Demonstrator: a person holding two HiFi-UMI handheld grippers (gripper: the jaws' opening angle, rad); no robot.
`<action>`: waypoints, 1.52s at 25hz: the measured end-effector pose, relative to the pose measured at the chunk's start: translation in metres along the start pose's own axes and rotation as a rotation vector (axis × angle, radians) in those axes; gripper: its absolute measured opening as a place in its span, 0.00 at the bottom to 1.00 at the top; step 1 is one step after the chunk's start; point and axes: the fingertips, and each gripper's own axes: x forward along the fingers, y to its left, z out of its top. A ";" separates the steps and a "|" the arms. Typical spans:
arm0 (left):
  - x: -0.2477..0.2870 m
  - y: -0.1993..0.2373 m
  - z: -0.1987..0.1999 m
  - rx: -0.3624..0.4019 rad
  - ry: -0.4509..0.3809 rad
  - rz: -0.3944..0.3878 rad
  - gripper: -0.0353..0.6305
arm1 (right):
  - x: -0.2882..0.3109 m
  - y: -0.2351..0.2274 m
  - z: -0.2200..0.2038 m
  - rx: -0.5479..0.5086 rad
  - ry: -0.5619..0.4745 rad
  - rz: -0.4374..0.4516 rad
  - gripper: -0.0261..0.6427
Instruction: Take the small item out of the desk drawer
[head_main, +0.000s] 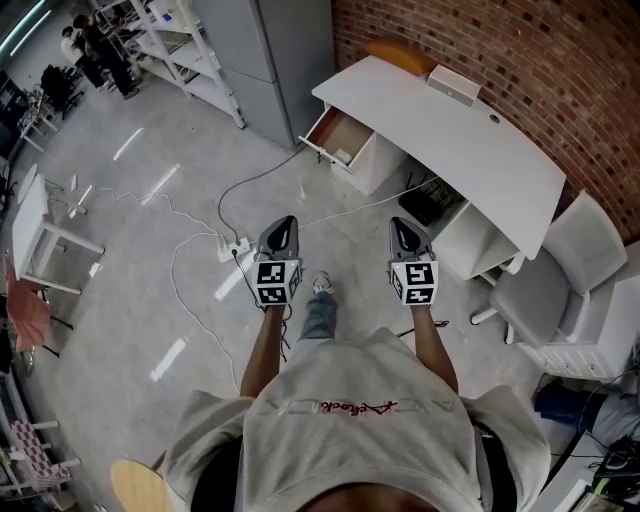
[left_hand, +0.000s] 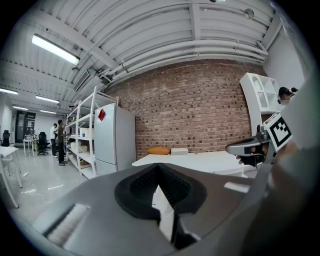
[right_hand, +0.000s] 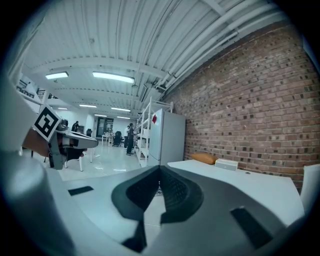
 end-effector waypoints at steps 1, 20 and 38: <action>0.007 0.003 -0.001 -0.003 0.000 -0.002 0.07 | 0.007 -0.002 0.000 -0.002 0.002 0.000 0.06; 0.178 0.109 0.031 -0.038 -0.007 -0.038 0.07 | 0.202 -0.045 0.049 -0.031 0.015 -0.013 0.06; 0.319 0.206 0.055 -0.014 -0.026 -0.080 0.07 | 0.364 -0.077 0.081 -0.045 -0.011 -0.056 0.06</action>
